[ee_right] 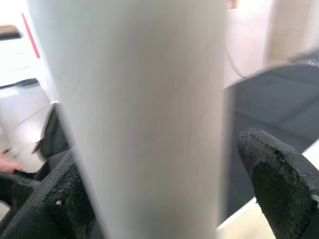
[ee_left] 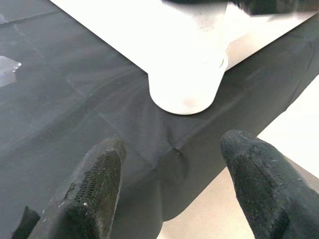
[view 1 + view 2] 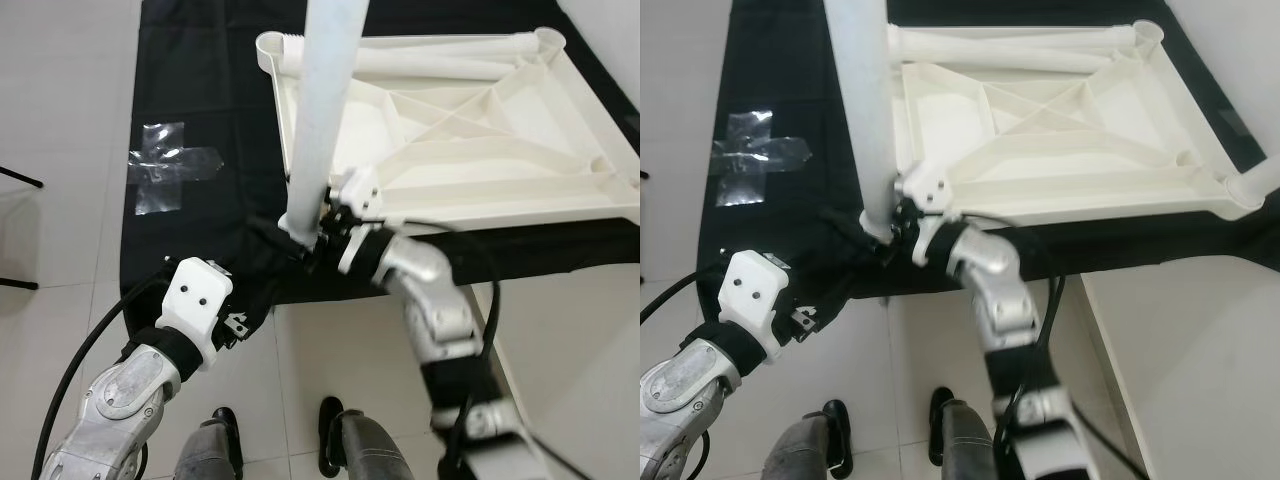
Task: Building children table
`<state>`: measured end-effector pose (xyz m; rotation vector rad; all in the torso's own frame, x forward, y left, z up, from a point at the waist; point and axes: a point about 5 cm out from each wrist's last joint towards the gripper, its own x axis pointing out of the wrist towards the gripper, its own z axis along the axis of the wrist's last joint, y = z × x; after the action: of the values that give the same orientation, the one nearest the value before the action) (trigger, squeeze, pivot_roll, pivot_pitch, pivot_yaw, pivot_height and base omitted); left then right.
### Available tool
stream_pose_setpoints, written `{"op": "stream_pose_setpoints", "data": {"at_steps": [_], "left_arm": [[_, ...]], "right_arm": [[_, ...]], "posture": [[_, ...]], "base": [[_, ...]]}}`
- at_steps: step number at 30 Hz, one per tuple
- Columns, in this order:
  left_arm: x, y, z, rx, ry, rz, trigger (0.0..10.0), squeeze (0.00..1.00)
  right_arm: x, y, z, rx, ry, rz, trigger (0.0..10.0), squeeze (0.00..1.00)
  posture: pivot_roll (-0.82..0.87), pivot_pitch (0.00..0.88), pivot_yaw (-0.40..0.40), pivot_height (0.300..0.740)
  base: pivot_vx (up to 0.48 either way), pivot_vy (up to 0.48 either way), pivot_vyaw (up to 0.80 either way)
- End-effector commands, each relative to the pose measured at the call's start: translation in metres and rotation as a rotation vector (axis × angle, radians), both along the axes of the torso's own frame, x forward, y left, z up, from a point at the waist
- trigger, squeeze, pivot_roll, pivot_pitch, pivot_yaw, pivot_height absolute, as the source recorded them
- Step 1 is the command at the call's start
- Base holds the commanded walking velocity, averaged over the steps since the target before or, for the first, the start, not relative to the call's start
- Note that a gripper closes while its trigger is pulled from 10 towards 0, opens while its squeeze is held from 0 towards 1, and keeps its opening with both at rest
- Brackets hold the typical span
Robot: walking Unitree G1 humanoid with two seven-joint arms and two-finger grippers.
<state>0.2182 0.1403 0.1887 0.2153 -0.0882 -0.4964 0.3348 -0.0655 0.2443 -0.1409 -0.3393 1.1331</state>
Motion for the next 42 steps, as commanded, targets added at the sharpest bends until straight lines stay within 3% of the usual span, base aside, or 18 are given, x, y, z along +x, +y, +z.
{"op": "stream_pose_setpoints", "data": {"at_steps": [1, 9, 10, 11, 12, 18, 25, 26, 27, 28, 29, 30, 31, 33, 35, 40, 41, 42], "left_arm": [[-0.003, -0.002, -0.007, -0.005, 0.03, -0.006, 10.0, 0.0], [-0.006, -0.001, -0.007, -0.001, 0.032, 0.005, 10.0, 0.0], [-0.007, -0.001, -0.007, 0.0, 0.034, 0.006, 10.0, 0.0], [-0.007, -0.001, -0.007, 0.0, 0.034, 0.006, 10.0, 0.0], [-0.008, -0.001, -0.007, 0.003, 0.037, 0.007, 10.0, 0.0], [-0.01, 0.0, -0.008, 0.008, 0.041, 0.015, 10.0, 0.0], [-0.012, 0.0, -0.008, 0.008, 0.042, 0.014, 10.0, 0.0], [-0.011, 0.001, -0.008, 0.01, 0.042, 0.017, 10.0, 0.0], [-0.011, 0.001, -0.008, 0.01, 0.042, 0.017, 10.0, 0.0], [-0.011, 0.003, -0.008, 0.012, 0.042, 0.021, 10.0, 0.0], [-0.011, 0.005, -0.008, 0.013, 0.042, 0.025, 10.0, 0.0], [-0.011, 0.005, -0.008, 0.013, 0.042, 0.025, 10.0, 0.0], [-0.01, 0.008, -0.008, 0.014, 0.044, 0.027, 10.0, 0.0], [-0.008, 0.009, -0.009, 0.015, 0.047, 0.026, 10.0, 0.0], [-0.008, 0.008, -0.011, 0.01, 0.05, 0.022, 10.0, 0.0], [-0.003, 0.0, -0.011, 0.004, 0.043, -0.005, 10.0, 0.0], [-0.002, -0.003, -0.009, 0.0, 0.036, -0.013, 10.0, 0.0], [-0.002, -0.003, -0.009, 0.0, 0.036, -0.013, 10.0, 0.0]], "right_arm": [[0.0, -0.002, -0.007, 0.008, 0.016, 0.044, 10.0, 0.0], [0.012, -0.001, 0.004, -0.075, 0.008, 0.207, 10.0, 0.0], [0.017, 0.0, 0.006, -0.096, 0.009, 0.226, 7.9, 0.0], [0.017, 0.0, 0.006, -0.096, 0.009, 0.226, 7.9, 0.0], [0.02, 0.001, 0.009, -0.11, 0.022, 0.258, 0.0, 0.0], [0.026, -0.002, 0.015, -0.11, 0.056, 0.31, 0.0, 0.0], [0.029, -0.013, -0.001, -0.13, 0.071, 0.297, 0.0, 0.0], [0.029, -0.014, -0.014, -0.164, 0.077, 0.188, 0.0, 0.0], [0.029, -0.014, -0.014, -0.164, 0.077, 0.188, 0.0, 0.0], [0.03, -0.015, -0.028, -0.177, 0.112, 0.042, 0.0, 0.0], [0.032, -0.02, -0.051, -0.163, 0.167, -0.338, 0.0, 0.0], [0.032, -0.02, -0.051, -0.163, 0.167, -0.338, 0.0, 0.0], [0.005, -0.025, -0.085, -0.171, 0.241, -0.666, 0.0, 0.0], [-0.027, -0.016, -0.1, -0.175, 0.281, -0.632, 0.0, 0.0], [-0.031, -0.008, -0.1, -0.184, 0.259, -0.6, 0.0, 0.0], [-0.008, 0.013, -0.084, -0.156, 0.198, -0.534, 0.0, 0.0], [-0.002, 0.021, -0.078, -0.165, 0.18, -0.508, 2.9, 0.0], [-0.002, 0.021, -0.078, -0.165, 0.18, -0.508, 2.9, 0.0]], "posture": [[0.12, 0.322, -0.134, 0.74], [0.15, 0.335, -0.144, 0.74], [0.15, 0.336, -0.146, 0.74], [0.15, 0.336, -0.146, 0.74], [0.16, 0.339, -0.148, 0.74], [0.16, 0.342, -0.152, 0.74], [0.15, 0.343, -0.156, 0.74], [0.13, 0.346, -0.16, 0.74], [0.13, 0.346, -0.16, 0.74], [0.13, 0.346, -0.16, 0.74], [0.11, 0.341, -0.155, 0.74], [0.11, 0.341, -0.155, 0.74], [0.11, 0.351, -0.135, 0.74], [0.1, 0.339, -0.12, 0.74], [0.08, 0.321, -0.111, 0.74], [0.1, 0.311, -0.129, 0.74], [0.11, 0.305, -0.143, 0.74], [0.11, 0.305, -0.143, 0.74]], "base": [[0.0, 0.0, 0.0], [0.0, 0.0, 0.0], [0.0, 0.0, 0.0], [0.0, 0.0, 0.0], [0.0, 0.0, 0.0], [0.0, 0.0, 0.0], [0.0, 0.0, 0.0], [0.0, 0.0, 0.0], [0.0, 0.0, 0.0], [0.0, 0.0, 0.0], [0.0, 0.0, 0.0], [0.0, 0.0, 0.0], [0.0, 0.0, 0.0], [0.0, 0.0, 0.0], [0.0, 0.0, 0.0], [0.0, 0.0, 0.0], [0.0, 0.0, 0.0], [0.0, 0.0, 0.0]]}}
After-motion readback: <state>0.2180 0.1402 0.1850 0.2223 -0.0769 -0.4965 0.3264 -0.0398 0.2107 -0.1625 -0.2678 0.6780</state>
